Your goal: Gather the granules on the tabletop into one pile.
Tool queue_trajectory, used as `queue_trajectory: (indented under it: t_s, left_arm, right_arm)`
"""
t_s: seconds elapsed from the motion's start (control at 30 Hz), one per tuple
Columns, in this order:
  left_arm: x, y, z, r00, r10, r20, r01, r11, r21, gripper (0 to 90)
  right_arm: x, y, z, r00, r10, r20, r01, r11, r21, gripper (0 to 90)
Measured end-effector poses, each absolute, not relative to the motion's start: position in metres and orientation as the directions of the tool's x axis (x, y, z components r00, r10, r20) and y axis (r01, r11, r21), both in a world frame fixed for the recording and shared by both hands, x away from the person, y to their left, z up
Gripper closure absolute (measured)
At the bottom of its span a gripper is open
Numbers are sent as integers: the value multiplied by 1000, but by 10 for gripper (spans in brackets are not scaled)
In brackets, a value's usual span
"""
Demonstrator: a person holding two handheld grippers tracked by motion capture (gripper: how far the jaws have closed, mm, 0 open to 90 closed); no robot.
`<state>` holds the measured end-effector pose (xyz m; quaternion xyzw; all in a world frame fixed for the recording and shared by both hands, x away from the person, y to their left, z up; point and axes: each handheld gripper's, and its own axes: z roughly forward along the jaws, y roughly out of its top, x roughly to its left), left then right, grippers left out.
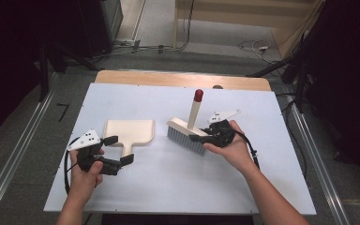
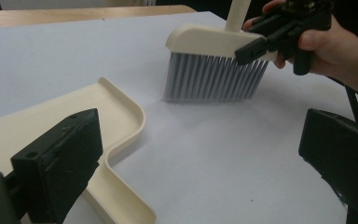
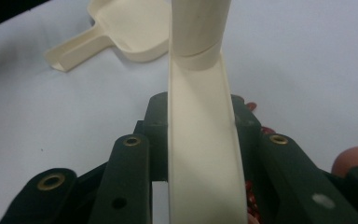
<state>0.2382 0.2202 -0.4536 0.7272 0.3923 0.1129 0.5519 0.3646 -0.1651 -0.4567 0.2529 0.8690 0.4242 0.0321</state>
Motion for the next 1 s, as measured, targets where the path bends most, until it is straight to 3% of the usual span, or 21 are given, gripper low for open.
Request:
queue_trajectory:
  t_s: [0.17,1.0]
  left_arm:
    - [239,221,-454,664,696,-272,447,-79,891,0]
    - [239,220,-453,668,695,-267,445,-86,891,0]
  right_arm:
    - [367,-172,-462,-867,489,97,376,513,772,654]
    - [370,-201,-465,-730,655,197,533,365,763,654]
